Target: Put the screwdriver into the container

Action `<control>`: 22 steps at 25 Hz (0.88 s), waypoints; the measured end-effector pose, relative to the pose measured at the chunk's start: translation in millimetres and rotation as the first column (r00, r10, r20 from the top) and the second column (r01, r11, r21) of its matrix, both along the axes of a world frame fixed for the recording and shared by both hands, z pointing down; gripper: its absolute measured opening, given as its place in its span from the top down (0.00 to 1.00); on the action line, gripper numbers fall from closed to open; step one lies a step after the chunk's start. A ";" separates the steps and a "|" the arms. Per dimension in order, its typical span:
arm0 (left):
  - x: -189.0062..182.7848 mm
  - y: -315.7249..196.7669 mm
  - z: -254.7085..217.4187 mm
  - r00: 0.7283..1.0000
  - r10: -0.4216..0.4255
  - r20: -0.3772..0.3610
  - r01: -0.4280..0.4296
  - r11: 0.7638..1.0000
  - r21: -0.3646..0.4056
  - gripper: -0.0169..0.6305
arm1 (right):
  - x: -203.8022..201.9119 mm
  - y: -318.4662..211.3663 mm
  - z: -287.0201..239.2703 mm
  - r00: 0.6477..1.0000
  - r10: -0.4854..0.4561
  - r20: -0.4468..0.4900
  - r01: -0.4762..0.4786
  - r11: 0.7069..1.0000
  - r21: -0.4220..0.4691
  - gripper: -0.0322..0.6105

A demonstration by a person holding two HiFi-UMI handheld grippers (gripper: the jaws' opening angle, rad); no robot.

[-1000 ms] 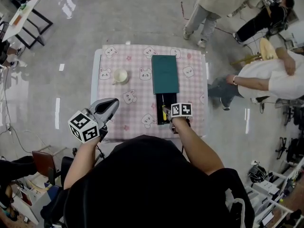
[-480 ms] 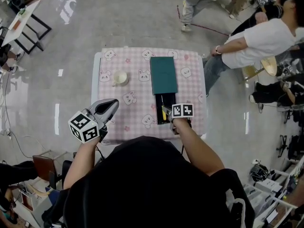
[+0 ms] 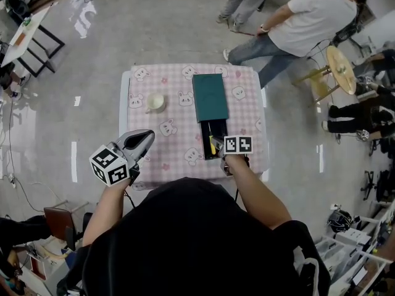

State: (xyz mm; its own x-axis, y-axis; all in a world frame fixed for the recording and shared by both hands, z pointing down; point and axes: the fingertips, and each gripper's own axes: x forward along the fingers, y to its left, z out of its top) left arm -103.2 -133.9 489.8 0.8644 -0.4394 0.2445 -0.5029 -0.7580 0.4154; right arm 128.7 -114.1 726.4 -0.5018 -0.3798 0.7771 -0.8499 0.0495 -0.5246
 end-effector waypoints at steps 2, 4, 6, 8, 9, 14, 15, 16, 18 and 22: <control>1.5 3.2 -2.0 1.000 0.006 0.001 -0.006 1.000 0.004 0.97 | 0.5 2.0 -5.2 1.000 0.004 0.004 -0.004 1.000 0.013 0.77; 2.4 7.2 -3.7 1.000 0.010 0.002 -0.010 1.000 0.009 0.97 | 1.4 4.1 -10.2 1.000 0.011 0.005 -0.011 1.000 0.030 0.77; 2.2 11.1 -4.9 1.000 0.014 0.003 -0.014 1.000 0.014 0.97 | 1.9 6.7 -14.4 1.000 0.019 0.004 -0.019 0.999 0.044 0.77; 1.3 14.3 -6.9 1.000 0.019 0.004 -0.019 1.000 0.019 0.97 | 1.8 8.8 -18.8 1.000 0.031 0.004 -0.031 0.998 0.059 0.77; 0.8 15.8 -8.2 1.000 0.021 0.004 -0.021 1.000 0.023 0.97 | 1.9 9.7 -21.4 0.999 0.038 0.006 -0.038 0.997 0.068 0.77; 2.0 24.1 -12.3 0.999 0.032 0.003 -0.033 0.999 0.037 0.97 | 7.9 15.7 -33.6 0.998 0.060 0.001 -0.060 0.992 0.108 0.77; 2.8 26.0 -12.7 0.999 0.035 0.004 -0.035 0.999 0.039 0.97 | 9.1 16.7 -36.4 0.998 0.061 -0.001 -0.060 0.991 0.119 0.77; 3.5 27.9 -13.3 0.999 0.037 0.004 -0.037 0.998 0.041 0.97 | 10.2 17.6 -39.5 0.998 0.062 -0.003 -0.061 0.990 0.130 0.77; 4.4 31.7 -15.5 0.999 0.042 0.004 -0.042 0.998 0.045 0.97 | 11.2 19.9 -46.8 0.998 0.066 -0.003 -0.065 0.987 0.147 0.77; 3.0 40.3 -20.7 0.999 0.051 0.005 -0.051 0.997 0.052 0.97 | 7.8 26.6 -62.8 0.997 0.071 -0.003 -0.069 0.981 0.179 0.77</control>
